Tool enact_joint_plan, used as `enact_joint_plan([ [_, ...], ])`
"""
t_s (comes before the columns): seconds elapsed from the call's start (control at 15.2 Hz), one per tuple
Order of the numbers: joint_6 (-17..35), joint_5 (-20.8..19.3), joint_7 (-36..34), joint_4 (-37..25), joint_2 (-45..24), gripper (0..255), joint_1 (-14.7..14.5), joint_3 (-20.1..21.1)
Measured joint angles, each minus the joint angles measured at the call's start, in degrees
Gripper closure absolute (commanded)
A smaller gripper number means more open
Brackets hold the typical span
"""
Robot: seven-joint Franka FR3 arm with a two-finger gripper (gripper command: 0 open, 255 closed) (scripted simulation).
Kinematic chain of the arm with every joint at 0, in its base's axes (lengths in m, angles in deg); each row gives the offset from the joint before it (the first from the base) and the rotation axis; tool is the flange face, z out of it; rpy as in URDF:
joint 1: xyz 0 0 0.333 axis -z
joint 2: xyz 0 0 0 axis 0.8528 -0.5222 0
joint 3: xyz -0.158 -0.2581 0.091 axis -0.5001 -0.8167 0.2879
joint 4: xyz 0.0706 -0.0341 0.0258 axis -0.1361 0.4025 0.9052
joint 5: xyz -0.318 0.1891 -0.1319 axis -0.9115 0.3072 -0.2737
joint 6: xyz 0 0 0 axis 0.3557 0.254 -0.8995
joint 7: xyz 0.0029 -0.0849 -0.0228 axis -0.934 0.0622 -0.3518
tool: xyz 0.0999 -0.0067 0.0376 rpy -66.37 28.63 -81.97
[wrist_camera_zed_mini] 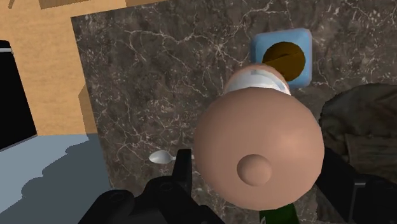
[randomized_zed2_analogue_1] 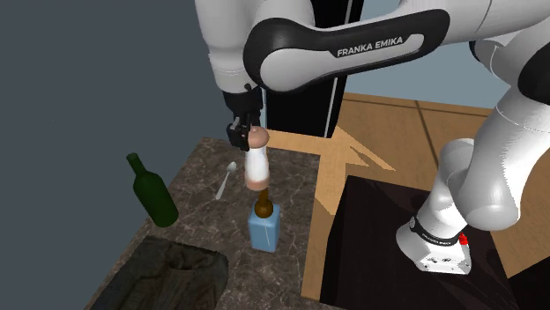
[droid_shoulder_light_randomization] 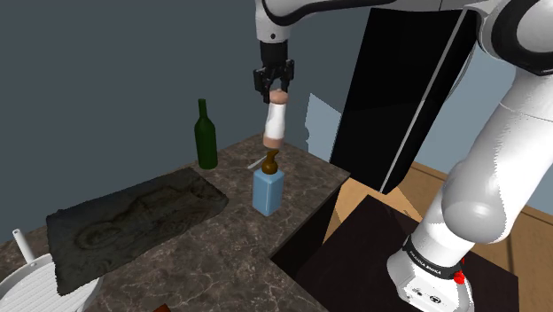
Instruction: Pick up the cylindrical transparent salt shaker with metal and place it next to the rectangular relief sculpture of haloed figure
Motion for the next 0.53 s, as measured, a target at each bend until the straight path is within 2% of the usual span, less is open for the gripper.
enact_joint_plan([
  [0.53, -1.9, 0.6, -10.3, -0.2, 0.1, 255, -5.2, 5.3],
])
